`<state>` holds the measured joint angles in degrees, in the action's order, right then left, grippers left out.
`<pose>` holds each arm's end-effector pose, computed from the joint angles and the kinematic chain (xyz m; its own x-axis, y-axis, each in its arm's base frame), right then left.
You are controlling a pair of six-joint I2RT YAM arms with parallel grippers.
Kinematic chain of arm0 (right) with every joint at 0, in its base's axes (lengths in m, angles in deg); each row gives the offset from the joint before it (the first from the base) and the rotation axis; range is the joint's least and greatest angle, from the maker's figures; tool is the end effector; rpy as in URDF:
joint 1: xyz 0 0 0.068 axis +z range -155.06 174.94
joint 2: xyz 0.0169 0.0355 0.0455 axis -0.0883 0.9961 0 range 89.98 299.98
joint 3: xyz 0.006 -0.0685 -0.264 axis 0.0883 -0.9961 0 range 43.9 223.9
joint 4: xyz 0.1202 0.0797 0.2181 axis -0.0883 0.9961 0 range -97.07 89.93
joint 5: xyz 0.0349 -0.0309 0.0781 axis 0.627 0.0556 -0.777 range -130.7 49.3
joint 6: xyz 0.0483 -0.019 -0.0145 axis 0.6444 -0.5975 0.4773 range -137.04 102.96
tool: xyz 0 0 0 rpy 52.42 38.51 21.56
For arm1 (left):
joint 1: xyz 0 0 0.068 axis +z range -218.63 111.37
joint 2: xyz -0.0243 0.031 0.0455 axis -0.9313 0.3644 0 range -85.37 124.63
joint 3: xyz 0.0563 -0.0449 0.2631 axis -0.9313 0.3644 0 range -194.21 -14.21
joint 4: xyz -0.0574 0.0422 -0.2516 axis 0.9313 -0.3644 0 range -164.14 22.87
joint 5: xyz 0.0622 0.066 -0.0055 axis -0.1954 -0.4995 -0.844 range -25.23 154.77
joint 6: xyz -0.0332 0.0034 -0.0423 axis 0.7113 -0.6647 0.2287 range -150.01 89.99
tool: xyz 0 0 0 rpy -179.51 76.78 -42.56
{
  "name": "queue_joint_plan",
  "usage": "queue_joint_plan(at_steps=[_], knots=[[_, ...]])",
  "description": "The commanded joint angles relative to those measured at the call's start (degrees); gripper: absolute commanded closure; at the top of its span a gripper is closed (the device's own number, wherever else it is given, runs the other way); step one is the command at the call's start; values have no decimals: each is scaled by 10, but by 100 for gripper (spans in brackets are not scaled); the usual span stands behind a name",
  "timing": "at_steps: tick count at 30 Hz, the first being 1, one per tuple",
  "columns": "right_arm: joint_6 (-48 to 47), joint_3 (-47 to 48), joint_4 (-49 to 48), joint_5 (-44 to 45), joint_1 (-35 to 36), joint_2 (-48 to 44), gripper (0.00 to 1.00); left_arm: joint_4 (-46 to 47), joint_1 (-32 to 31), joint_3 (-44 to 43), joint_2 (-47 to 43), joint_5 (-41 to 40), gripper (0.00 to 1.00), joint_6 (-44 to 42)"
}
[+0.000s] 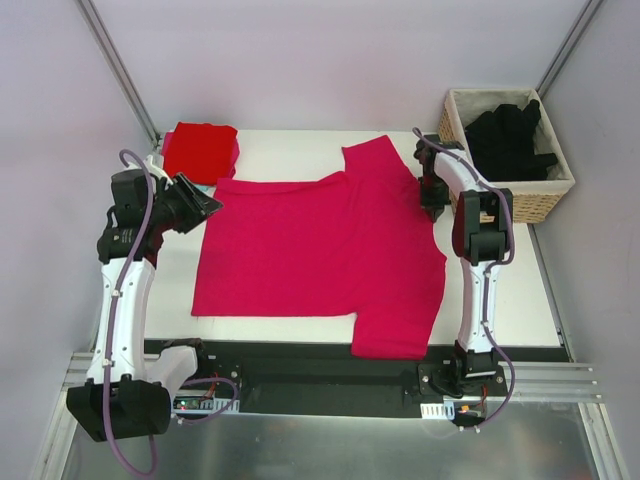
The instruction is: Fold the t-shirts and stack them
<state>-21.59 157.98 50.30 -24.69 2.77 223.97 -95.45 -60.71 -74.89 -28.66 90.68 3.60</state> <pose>0.4749 0.0555 0.1708 -0.9577 -0.2088 -0.1982 -0.1473 0.9469 -0.2856 0.2120 0.0139 0.3673 -0.4896 -0.5708 -0.6592 -0.0006 0.7562 -0.6543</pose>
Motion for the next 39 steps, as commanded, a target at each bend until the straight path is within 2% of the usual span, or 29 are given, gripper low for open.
queue_joint_plan(at_steps=[1, 4, 5, 9, 10, 11, 12, 14, 15, 17, 31, 39], knots=[[1, -51, -14, -11, 10, -70, 99, -24, -1, -25, 35, -35, 58, -29], [-4, -68, -55, -35, 9, -132, 99, -26, 0, -55, 113, -65, 57, -72], [-5, -60, -55, -39, 8, -148, 99, -25, 0, -69, 165, -68, 57, -88], [-10, -71, -66, -61, 7, -195, 98, -13, 0, -138, 278, -89, 56, -99], [-11, -81, -79, -65, 7, -206, 95, -4, 1, -149, 299, -89, 56, -98], [-11, -95, -86, -68, 6, -221, 91, 1, 0, -157, 337, -88, 57, -94], [-10, -119, -92, -72, 4, -245, 75, 7, 1, -173, 356, -79, 57, -93], [-10, -143, -106, -77, 3, -267, 64, 20, 0, -190, 406, -78, 58, -86], [-15, -162, -109, -83, 2, -274, 54, 23, 0, -205, 421, -77, 58, -83], [-18, -173, -110, -82, -1, -290, 49, 34, -1, -219, 460, -75, 59, -74], [-41, -149, -69, -71, -20, -291, 49, 73, -1, -349, 624, -75, 59, -33], [-54, -129, -50, -54, -26, -288, 49, 73, -1, -382, 663, -76, 60, -24]])
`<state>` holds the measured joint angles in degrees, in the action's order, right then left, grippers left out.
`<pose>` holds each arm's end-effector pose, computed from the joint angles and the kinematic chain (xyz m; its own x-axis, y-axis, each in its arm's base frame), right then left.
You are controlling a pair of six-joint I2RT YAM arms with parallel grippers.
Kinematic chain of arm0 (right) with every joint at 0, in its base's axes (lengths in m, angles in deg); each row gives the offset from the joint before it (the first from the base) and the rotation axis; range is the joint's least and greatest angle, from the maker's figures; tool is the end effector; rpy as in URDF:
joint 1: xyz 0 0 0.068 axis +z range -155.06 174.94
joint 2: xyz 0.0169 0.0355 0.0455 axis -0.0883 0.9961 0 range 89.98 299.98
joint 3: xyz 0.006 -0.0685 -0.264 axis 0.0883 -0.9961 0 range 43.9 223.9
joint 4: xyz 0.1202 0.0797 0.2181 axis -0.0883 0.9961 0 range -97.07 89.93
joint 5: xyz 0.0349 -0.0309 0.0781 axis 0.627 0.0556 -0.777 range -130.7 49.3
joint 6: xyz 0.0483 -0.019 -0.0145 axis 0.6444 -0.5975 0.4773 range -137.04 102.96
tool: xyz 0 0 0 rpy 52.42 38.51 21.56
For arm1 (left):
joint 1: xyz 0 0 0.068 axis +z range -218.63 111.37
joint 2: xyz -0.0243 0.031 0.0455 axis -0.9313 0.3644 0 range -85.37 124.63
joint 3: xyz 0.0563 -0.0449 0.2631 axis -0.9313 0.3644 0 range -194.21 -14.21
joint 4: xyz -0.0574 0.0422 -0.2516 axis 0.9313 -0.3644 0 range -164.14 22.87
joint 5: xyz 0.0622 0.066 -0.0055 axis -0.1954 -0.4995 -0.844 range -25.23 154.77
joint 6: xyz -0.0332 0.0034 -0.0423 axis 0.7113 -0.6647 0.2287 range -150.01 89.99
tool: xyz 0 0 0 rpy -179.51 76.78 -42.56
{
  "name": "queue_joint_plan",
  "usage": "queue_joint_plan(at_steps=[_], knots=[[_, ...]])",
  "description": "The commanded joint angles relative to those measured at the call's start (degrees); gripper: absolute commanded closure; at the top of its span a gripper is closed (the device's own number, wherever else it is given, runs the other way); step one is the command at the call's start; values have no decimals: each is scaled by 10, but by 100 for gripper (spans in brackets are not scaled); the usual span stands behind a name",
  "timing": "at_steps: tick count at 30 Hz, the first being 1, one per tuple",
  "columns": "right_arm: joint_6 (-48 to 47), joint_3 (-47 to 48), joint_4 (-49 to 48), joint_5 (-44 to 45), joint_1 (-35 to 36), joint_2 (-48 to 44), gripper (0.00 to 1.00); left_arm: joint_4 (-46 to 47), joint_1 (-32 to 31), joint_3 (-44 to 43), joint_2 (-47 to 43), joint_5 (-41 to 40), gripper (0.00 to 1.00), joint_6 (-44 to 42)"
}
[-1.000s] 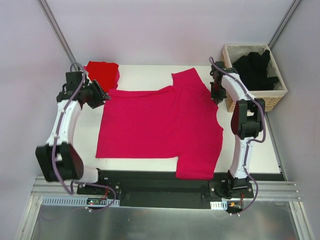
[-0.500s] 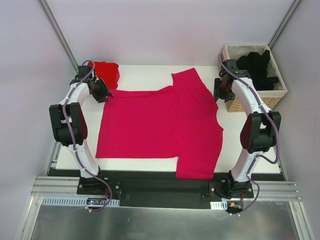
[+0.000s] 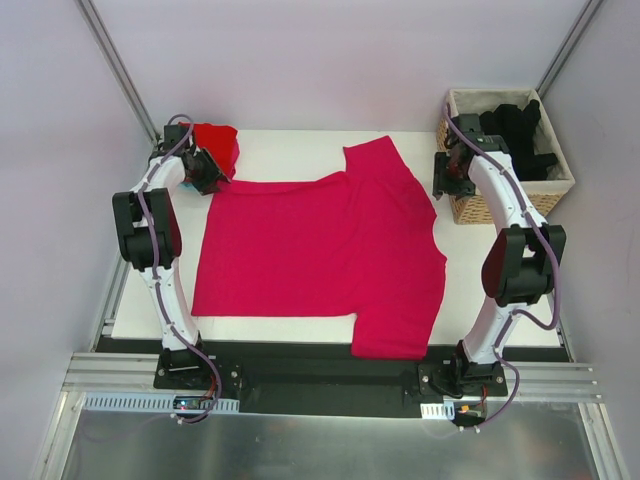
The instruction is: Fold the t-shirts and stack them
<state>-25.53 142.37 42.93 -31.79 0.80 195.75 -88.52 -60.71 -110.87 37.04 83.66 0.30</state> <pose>0.3998 0.0356 0.3041 -0.8253 -0.2314 -0.5151 -0.1411 0.9677 -0.2087 0.4784 0.0550 0.2051 -0.6710 -0.5754 -0.4676 -0.2904 0.7842 -0.5483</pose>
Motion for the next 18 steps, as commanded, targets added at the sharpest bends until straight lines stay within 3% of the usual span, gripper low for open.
queue_joint_plan(at_steps=[1, 10, 18], knots=[[-14, 27, 25, 18, -8, -6, 49, 5, -1, -20, 4, -7, 59, 9], [-19, 47, 35, 15, -9, 7, 51, 9, -1, 18, -7, -32, 60, 0], [-24, 39, 41, 21, -17, -8, 52, 26, 0, 1, 14, -31, 60, 17]])
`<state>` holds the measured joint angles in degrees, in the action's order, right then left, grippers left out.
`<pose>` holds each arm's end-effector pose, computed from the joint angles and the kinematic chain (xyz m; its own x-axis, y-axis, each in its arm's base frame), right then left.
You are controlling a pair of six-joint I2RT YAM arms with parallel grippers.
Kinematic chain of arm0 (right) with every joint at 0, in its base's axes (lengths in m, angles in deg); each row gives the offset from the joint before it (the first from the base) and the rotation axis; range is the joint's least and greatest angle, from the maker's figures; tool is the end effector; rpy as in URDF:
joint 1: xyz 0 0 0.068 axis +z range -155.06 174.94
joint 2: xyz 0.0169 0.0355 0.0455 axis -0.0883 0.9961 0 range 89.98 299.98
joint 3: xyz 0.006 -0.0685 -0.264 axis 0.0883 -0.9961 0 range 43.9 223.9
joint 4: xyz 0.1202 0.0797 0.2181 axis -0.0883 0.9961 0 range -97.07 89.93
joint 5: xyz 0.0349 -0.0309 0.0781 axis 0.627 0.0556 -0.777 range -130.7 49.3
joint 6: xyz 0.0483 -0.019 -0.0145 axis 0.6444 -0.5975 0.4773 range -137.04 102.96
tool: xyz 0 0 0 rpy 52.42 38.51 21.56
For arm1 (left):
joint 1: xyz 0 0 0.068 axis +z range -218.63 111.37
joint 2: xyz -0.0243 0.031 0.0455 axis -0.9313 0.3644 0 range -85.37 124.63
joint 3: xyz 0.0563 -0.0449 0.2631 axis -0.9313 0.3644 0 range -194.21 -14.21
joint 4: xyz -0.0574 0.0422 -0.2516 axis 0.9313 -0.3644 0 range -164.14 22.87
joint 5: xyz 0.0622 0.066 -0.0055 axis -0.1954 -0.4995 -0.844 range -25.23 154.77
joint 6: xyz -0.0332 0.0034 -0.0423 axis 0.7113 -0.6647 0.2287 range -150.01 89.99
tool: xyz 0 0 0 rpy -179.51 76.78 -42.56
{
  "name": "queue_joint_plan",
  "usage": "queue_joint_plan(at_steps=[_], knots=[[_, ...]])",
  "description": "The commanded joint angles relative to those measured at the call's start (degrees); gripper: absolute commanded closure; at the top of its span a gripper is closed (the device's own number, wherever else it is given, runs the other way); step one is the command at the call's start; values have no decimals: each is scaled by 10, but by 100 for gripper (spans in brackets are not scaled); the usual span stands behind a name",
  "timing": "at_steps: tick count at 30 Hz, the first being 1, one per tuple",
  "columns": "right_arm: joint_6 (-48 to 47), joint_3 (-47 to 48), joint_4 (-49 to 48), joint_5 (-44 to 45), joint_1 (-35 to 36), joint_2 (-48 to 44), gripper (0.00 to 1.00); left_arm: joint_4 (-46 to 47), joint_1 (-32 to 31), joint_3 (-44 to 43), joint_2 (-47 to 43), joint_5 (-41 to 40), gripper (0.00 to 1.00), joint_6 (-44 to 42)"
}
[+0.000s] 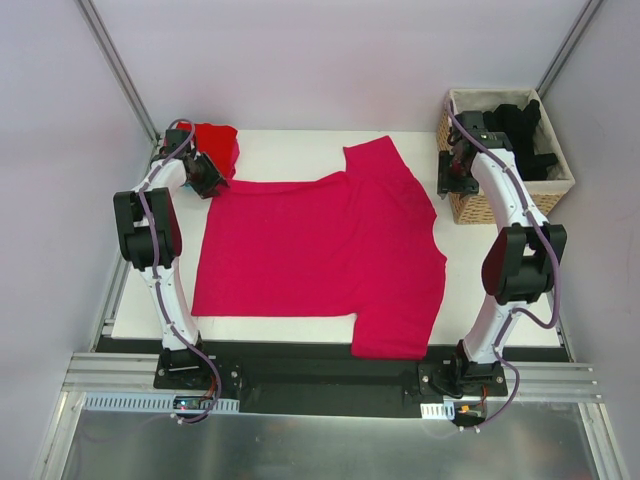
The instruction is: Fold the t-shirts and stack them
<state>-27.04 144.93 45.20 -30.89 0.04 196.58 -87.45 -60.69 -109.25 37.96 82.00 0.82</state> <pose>0.4021 0.0299 0.3101 -0.8308 -0.2460 -0.4992 -0.1438 0.9614 -0.2345 0.4775 0.0561 0.1898 -0.6697 -0.5876 -0.4540 -0.3273 0.7824 -0.5298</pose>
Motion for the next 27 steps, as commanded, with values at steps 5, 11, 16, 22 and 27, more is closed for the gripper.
queue_joint_plan(at_steps=[5, 11, 16, 22, 27], knots=[[-9, 11, 17, 9, -11, -16, 53, 15, 0, -38, 14, -14, 60, 14], [-12, 14, 18, 9, -11, -14, 53, 15, 0, -45, 21, -15, 60, 20], [-11, 14, 18, 7, -17, -14, 54, 16, 0, -37, 23, -19, 61, 23], [-11, 14, 19, 5, -19, -13, 56, 16, 0, -30, 24, -24, 62, 25], [-12, 14, 19, 4, -22, -14, 57, 19, 0, -35, 30, -26, 69, 30]])
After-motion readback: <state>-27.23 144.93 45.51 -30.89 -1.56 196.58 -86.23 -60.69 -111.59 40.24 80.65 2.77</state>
